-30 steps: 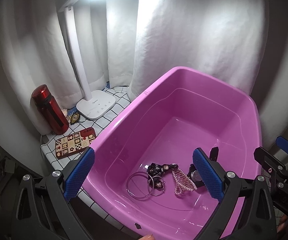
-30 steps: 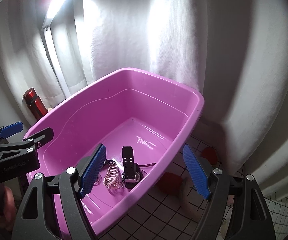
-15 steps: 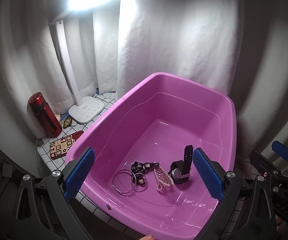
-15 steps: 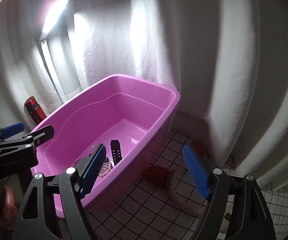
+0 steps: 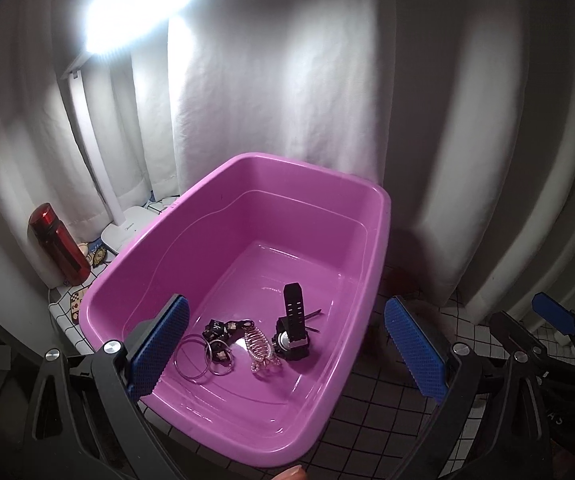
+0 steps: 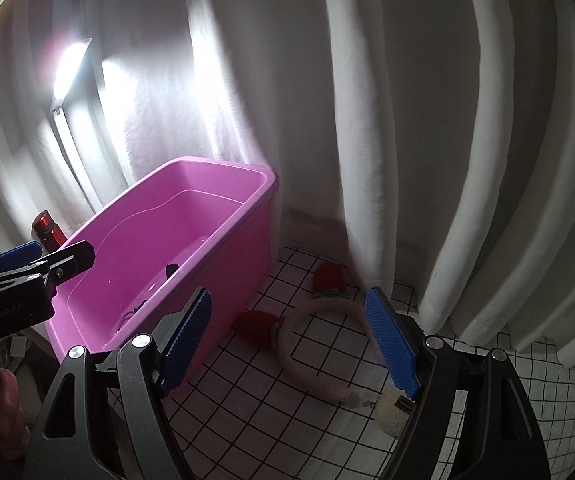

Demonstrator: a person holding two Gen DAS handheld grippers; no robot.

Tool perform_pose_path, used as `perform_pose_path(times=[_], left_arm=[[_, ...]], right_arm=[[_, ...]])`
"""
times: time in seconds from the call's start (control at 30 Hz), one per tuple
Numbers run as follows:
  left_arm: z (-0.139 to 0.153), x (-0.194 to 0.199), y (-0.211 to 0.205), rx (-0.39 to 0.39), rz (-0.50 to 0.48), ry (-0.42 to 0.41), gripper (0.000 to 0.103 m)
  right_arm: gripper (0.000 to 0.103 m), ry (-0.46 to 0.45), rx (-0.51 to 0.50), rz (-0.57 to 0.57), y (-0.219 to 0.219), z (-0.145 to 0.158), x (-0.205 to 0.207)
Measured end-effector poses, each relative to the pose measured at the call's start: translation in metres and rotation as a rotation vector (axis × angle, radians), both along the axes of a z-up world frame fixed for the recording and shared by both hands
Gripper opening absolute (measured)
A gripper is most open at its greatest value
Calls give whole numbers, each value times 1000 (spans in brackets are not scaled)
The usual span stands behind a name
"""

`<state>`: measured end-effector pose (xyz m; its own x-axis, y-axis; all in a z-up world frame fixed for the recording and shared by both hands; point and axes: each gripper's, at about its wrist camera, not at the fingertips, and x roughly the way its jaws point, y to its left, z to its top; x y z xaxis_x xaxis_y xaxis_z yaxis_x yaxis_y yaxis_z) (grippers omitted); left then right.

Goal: Organize jewelry
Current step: 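Reach the left tool to the pink headband while the right tool reaches the beige ball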

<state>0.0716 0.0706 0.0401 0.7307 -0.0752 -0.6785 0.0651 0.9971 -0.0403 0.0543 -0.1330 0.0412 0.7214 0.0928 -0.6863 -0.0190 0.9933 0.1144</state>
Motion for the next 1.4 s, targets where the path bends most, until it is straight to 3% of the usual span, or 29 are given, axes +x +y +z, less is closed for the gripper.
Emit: perform_pose_path(times=[0.43,0.73,1.07,1.4], left_arm=[[-23,-24,-70,-17,-127,43,96],[-72,-27,-119,-6,-195,131,96],[-135,-1,-142,15,-153,191,97],[-179,31,-144,31,-93,227,97]], right_arm=[[76,99,22,-178,-92,-52,-52],[76,191,55,-219,-120,-101,-71],[76,239,80,-215,-123,-149,-60],[76,262,105,-213,-124,-186,-32]])
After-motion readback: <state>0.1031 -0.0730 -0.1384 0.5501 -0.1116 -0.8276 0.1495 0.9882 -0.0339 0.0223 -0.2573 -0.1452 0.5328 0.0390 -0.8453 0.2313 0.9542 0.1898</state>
